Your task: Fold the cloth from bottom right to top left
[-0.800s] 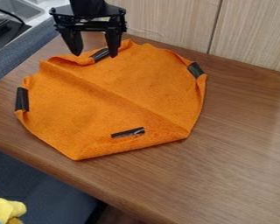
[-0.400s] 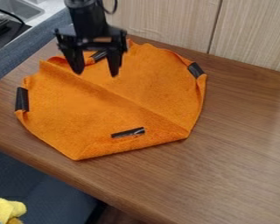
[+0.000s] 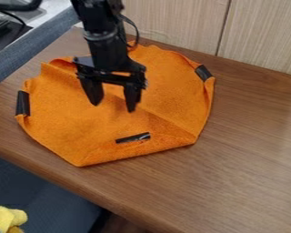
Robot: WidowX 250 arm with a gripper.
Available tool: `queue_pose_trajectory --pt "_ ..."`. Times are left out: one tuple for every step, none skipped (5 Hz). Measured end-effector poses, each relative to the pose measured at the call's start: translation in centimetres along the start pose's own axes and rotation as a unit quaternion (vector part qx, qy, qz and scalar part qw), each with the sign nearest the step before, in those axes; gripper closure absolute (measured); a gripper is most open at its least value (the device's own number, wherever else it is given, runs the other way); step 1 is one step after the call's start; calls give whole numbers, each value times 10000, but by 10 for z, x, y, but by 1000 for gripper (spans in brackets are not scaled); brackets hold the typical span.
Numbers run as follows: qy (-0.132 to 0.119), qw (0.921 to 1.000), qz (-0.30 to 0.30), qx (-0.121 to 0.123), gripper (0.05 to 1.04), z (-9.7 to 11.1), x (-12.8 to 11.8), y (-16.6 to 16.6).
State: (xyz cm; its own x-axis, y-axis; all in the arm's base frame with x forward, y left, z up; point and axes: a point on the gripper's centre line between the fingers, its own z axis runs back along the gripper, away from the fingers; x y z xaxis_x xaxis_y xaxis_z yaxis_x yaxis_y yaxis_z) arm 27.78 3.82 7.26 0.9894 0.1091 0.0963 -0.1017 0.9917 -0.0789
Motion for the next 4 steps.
queue_pose_trajectory --pt "121 9989 -441 -36 84 -12 -12 -16" --pt "212 9961 -854 -60 84 -19 -20 -31" --pt "277 9945 -1006 -25 84 -24 -25 -39" --pt "361 9942 -1010 33 84 -31 -26 -38"
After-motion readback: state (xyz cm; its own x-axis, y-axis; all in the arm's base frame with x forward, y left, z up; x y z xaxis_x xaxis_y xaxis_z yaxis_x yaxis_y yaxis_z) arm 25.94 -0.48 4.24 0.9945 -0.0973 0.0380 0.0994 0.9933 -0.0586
